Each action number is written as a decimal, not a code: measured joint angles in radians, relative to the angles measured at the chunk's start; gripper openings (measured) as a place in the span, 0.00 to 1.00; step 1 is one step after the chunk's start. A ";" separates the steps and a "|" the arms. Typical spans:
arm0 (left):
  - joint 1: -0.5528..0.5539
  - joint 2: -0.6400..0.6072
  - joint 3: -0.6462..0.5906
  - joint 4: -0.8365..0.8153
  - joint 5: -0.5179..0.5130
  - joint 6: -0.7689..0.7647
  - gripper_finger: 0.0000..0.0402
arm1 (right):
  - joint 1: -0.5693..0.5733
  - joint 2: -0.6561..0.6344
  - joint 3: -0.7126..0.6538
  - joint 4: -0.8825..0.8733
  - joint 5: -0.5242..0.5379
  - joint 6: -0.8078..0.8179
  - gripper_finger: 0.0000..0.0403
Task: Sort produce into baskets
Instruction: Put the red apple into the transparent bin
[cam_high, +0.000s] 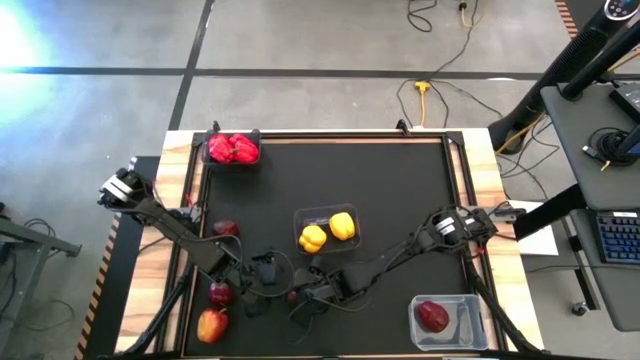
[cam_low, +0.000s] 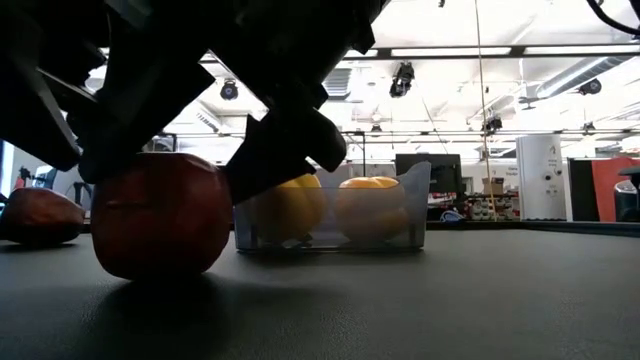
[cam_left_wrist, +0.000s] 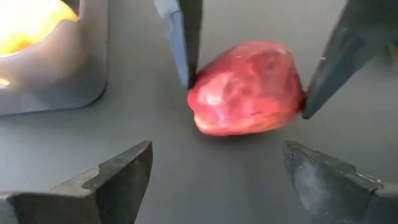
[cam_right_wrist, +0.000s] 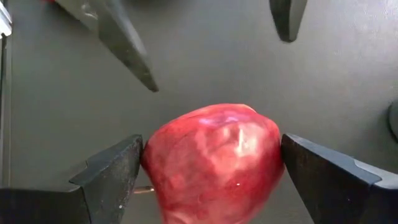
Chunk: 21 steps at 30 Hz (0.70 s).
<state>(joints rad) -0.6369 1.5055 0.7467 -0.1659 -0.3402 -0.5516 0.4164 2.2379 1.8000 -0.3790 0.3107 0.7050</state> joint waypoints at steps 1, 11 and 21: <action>0.001 0.000 -0.003 0.000 -0.010 -0.001 0.85 | -0.002 0.000 0.000 -0.001 -0.003 0.006 0.92; 0.033 0.014 -0.014 0.092 -0.021 0.024 0.85 | -0.018 -0.005 -0.002 -0.026 -0.112 0.052 0.92; 0.057 0.015 -0.034 0.158 -0.057 0.046 0.85 | -0.004 -0.004 0.116 -0.292 -0.139 -0.010 0.92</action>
<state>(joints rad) -0.5800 1.5208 0.7124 -0.0078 -0.3976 -0.5060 0.4125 2.2340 1.9165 -0.6708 0.1720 0.6953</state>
